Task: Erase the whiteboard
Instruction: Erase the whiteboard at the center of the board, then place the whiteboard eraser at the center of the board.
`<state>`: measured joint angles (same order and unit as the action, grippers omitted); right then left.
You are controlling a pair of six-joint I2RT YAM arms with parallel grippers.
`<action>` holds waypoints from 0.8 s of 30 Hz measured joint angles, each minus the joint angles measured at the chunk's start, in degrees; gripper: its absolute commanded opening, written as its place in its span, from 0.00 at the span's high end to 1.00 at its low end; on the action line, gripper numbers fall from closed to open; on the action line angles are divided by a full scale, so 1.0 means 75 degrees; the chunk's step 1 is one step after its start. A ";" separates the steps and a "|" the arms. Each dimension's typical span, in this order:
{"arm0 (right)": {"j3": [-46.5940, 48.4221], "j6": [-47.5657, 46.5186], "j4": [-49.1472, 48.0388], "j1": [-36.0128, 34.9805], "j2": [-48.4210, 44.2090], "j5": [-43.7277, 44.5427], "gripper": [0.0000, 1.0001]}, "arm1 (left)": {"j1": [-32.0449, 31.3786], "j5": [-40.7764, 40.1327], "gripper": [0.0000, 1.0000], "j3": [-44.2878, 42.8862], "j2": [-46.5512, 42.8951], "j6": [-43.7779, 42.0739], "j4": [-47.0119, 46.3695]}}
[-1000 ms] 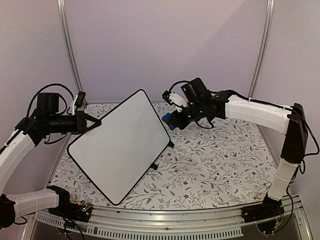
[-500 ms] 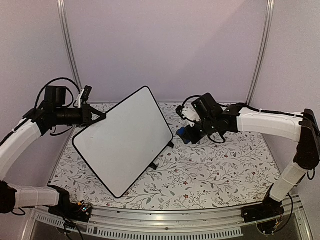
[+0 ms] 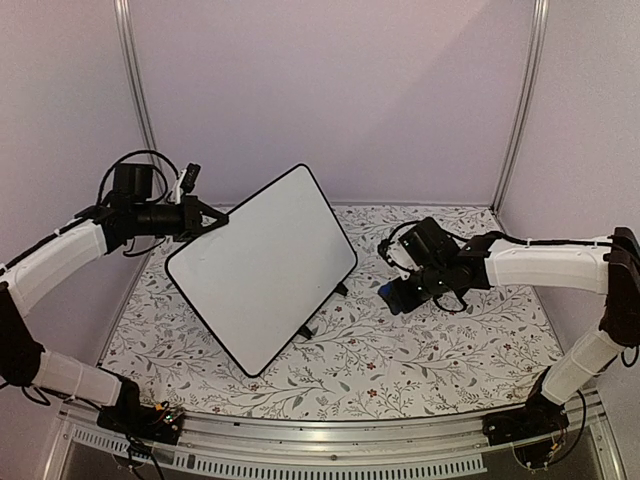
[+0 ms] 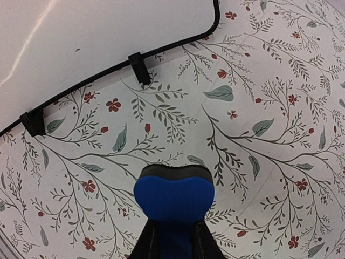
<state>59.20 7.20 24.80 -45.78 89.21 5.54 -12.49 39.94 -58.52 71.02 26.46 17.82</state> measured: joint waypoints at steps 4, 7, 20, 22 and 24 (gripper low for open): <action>-0.0213 0.0259 -0.0006 0.0082 0.0000 0.0017 0.88 | 0.0000 0.0102 1.00 -0.0189 0.0487 0.0163 -0.0358; -0.0318 0.0423 -0.0035 0.0117 0.0003 0.0020 0.88 | 0.0000 0.0154 1.00 -0.0347 0.0749 0.0210 -0.0510; -0.0332 0.0618 -0.0353 0.0542 0.0807 -0.0029 0.82 | -0.0012 0.0294 0.86 -0.0396 0.1192 0.0466 -0.1032; -0.0291 0.0615 -0.0388 0.0554 0.1075 -0.0050 0.80 | -0.0020 0.0358 0.80 -0.0396 0.1192 0.0501 -0.1134; -0.0192 0.0609 -0.0399 0.0560 0.1358 -0.0096 0.78 | -0.0032 0.0402 0.76 -0.0408 0.1192 0.0530 -0.1250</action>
<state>57.76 11.77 21.80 -41.58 99.39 4.82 -12.73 42.96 -61.58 79.96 30.44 8.45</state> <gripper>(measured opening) 0.200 0.188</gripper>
